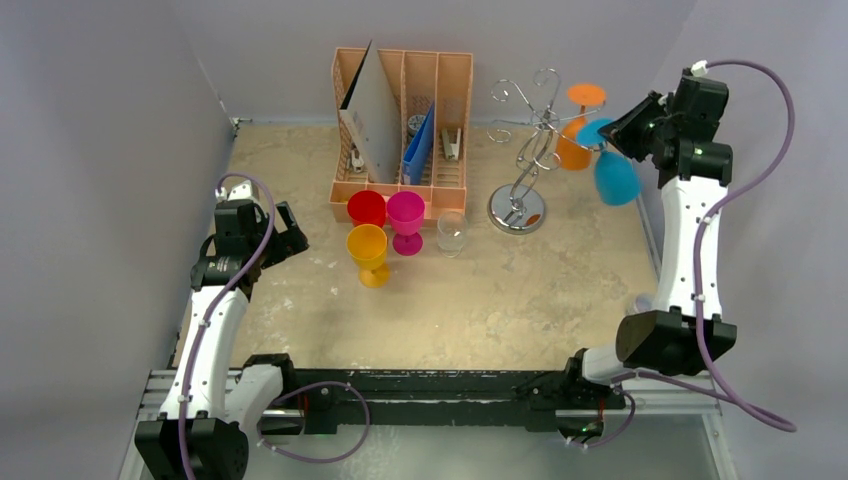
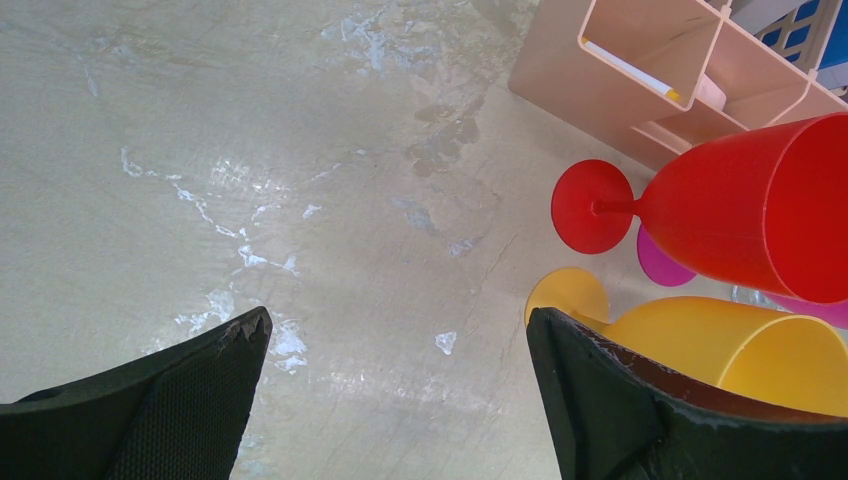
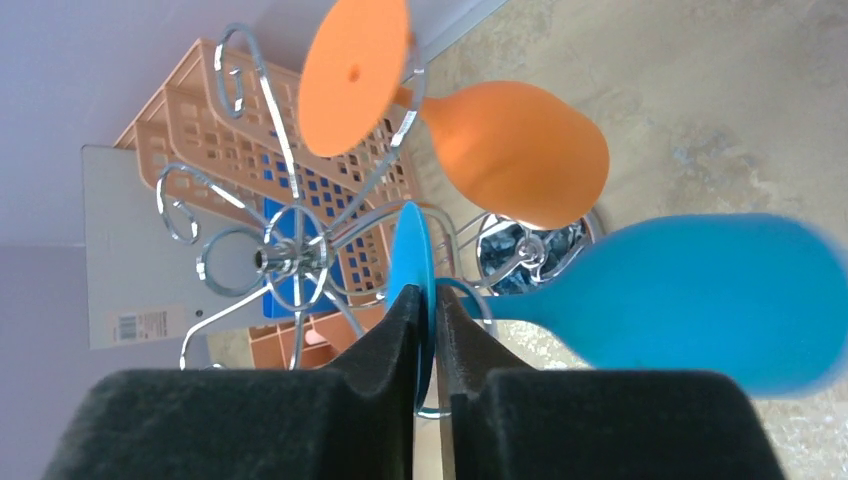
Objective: Take the wine glass off the wine glass rack
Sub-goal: Pick up the wine glass from the wine rack.
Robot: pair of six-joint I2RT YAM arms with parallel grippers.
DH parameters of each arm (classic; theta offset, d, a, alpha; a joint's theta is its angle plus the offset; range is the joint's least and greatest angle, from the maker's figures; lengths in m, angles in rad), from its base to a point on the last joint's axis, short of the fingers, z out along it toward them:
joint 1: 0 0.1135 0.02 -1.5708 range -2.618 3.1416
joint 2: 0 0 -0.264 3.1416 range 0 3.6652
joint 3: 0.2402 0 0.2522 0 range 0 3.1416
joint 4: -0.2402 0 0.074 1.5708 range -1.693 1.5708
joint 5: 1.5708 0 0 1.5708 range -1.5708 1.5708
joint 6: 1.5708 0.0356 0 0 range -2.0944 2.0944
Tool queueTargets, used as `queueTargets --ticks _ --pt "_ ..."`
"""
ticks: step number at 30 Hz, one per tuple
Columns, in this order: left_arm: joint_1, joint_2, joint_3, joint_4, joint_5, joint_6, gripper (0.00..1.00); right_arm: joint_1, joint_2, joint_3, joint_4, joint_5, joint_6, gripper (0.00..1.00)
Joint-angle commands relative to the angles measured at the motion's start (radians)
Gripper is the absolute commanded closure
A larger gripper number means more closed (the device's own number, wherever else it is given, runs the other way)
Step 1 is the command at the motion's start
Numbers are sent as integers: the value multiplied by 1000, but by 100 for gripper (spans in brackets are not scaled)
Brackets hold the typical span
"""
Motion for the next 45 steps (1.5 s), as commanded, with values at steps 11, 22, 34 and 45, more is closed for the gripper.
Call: queueTargets --ticks 11,22,34,45 --pt "9 -6 15 31 7 7 2 1 -108 -150 188 -60 166 100" --pt "9 -4 15 34 7 7 2 0 -192 -284 335 12 293 100" --pt "9 -1 15 35 27 9 2 0 -257 -363 403 63 311 100" --pt "8 0 17 31 26 13 0 1 -314 -413 388 8 353 100"
